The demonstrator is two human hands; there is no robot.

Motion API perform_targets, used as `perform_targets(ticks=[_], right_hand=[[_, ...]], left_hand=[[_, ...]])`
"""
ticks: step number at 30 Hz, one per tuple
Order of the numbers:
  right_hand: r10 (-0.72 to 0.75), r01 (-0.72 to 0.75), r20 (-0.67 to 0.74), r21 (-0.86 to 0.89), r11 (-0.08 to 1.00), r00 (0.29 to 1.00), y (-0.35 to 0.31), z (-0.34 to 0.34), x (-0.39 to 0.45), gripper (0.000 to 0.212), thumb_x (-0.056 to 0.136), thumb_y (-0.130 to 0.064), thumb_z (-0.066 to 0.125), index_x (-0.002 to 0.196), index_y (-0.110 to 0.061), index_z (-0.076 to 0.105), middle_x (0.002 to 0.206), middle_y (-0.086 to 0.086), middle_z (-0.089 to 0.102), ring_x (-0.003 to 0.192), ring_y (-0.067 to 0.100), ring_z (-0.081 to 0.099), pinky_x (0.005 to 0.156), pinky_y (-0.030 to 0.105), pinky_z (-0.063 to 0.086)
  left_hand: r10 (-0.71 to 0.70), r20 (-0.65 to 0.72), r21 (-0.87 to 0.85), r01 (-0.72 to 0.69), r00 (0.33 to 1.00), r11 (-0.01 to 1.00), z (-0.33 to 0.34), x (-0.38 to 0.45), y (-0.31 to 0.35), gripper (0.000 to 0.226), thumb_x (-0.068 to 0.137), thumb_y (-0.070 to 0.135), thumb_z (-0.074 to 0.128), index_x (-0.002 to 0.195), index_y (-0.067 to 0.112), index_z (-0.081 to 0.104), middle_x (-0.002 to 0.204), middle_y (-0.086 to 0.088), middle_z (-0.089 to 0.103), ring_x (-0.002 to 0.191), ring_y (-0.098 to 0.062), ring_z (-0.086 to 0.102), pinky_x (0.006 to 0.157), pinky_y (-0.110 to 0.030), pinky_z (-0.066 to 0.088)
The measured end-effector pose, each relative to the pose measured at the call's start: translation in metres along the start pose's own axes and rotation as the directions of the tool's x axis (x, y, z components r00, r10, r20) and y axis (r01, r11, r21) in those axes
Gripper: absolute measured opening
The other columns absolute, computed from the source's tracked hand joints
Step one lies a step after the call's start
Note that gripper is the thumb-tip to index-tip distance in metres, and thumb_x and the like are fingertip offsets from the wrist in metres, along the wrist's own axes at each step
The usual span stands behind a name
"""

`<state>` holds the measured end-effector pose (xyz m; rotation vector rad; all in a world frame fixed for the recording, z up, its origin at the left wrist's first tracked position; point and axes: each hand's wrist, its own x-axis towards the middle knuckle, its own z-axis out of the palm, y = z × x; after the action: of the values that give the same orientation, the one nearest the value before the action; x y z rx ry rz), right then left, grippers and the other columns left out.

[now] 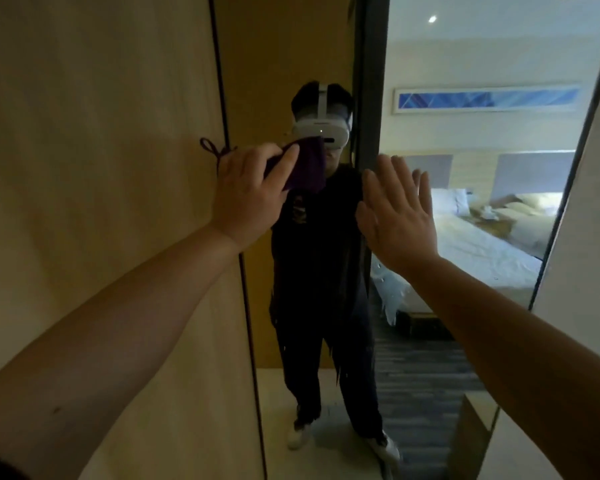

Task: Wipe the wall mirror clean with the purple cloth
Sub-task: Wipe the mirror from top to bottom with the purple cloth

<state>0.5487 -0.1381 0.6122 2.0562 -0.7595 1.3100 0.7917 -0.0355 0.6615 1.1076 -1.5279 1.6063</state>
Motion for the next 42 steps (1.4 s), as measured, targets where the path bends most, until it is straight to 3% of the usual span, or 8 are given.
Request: perform_targets(ticks=[4, 10, 18, 24, 27, 30, 36, 42], right_hand=[[-0.049, 0.049, -0.007, -0.049, 0.998, 0.999, 0.014, 0.011, -0.004, 0.053, 0.106, -0.031, 0.039, 0.153, -0.01, 0.028, 0.162, 0.016, 0.019, 0.152, 0.031, 0.005, 0.121, 0.058, 0.008], [-0.142, 0.117, -0.194, -0.132, 0.984, 0.971, 0.024, 0.028, -0.004, 0.053, 0.103, -0.033, 0.043, 0.151, -0.01, 0.036, 0.159, 0.013, 0.026, 0.149, 0.033, 0.02, 0.122, 0.053, 0.012], [-0.158, 0.13, -0.241, -0.129, 0.983, 0.958, 0.027, 0.03, -0.005, 0.051, 0.104, -0.031, 0.044, 0.149, -0.008, 0.04, 0.157, 0.016, 0.031, 0.149, 0.032, 0.02, 0.121, 0.054, 0.016], [-0.153, 0.13, -0.223, -0.114, 0.985, 0.963, 0.026, 0.028, -0.004, 0.05, 0.103, -0.03, 0.044, 0.148, -0.007, 0.043, 0.155, 0.017, 0.035, 0.146, 0.037, 0.028, 0.119, 0.058, 0.021], [-0.154, 0.153, -0.169, -0.018, 0.988, 0.974, 0.027, 0.019, -0.004, 0.049, 0.105, -0.029, 0.04, 0.149, -0.008, 0.04, 0.157, 0.016, 0.033, 0.148, 0.035, 0.024, 0.12, 0.057, 0.019], [-0.084, 0.097, -0.126, 0.104, 0.99, 0.989, 0.043, -0.002, -0.011, 0.049, 0.107, -0.031, 0.032, 0.152, -0.01, 0.032, 0.16, 0.014, 0.026, 0.15, 0.033, 0.019, 0.123, 0.051, 0.013], [0.113, -0.114, -0.022, -0.082, 0.99, 0.993, 0.101, -0.033, -0.02, 0.065, 0.105, -0.05, 0.011, 0.155, -0.011, 0.024, 0.163, 0.015, 0.013, 0.152, 0.034, 0.008, 0.123, 0.05, 0.001], [0.024, -0.038, -0.093, -0.149, 0.988, 0.995, 0.132, -0.009, -0.024, 0.056, 0.106, -0.04, 0.018, 0.152, -0.009, 0.027, 0.16, 0.021, 0.023, 0.149, 0.037, 0.014, 0.121, 0.056, 0.012]], left_hand=[[0.016, -0.048, 0.039, -0.014, 0.999, 0.999, 0.014, 0.025, -0.019, 0.048, 0.092, 0.028, 0.067, 0.136, 0.015, 0.053, 0.122, -0.008, 0.045, 0.103, -0.031, 0.052, 0.083, -0.045, 0.041], [0.004, -0.089, 0.099, 0.005, 0.996, 0.995, 0.029, 0.022, -0.006, 0.048, 0.094, 0.036, 0.063, 0.136, 0.014, 0.056, 0.122, -0.006, 0.044, 0.104, -0.027, 0.047, 0.086, -0.042, 0.034], [0.26, 0.159, -0.114, -0.243, 0.953, 0.963, 0.02, -0.218, 0.122, 0.043, 0.095, 0.015, 0.053, 0.138, 0.021, 0.054, 0.12, -0.002, 0.048, 0.104, -0.021, 0.053, 0.091, -0.038, 0.041], [0.218, 0.308, -0.158, -0.176, 0.926, 0.972, 0.009, -0.276, 0.146, 0.047, 0.092, 0.017, 0.06, 0.138, 0.026, 0.054, 0.12, 0.002, 0.05, 0.106, -0.017, 0.054, 0.097, -0.036, 0.038], [0.173, 0.32, -0.211, -0.108, 0.931, 0.972, 0.001, -0.25, 0.143, 0.045, 0.092, 0.011, 0.057, 0.135, 0.023, 0.055, 0.116, 0.0, 0.05, 0.099, -0.021, 0.059, 0.09, -0.038, 0.04], [-0.025, 0.197, -0.196, 0.065, 0.98, 0.979, 0.003, -0.171, 0.128, 0.048, 0.091, 0.008, 0.061, 0.136, 0.02, 0.051, 0.116, -0.005, 0.048, 0.097, -0.027, 0.057, 0.084, -0.043, 0.04], [-0.061, -0.146, -0.101, 0.046, 0.987, 0.994, 0.029, 0.066, 0.085, 0.047, 0.089, 0.02, 0.064, 0.136, 0.014, 0.058, 0.122, -0.007, 0.044, 0.107, -0.028, 0.048, 0.09, -0.045, 0.036], [-0.008, 0.019, -0.011, 0.008, 1.0, 1.0, 0.056, 0.095, 0.11, 0.046, 0.088, 0.028, 0.067, 0.131, 0.013, 0.062, 0.114, -0.011, 0.064, 0.104, -0.031, 0.059, 0.092, -0.043, 0.037]])
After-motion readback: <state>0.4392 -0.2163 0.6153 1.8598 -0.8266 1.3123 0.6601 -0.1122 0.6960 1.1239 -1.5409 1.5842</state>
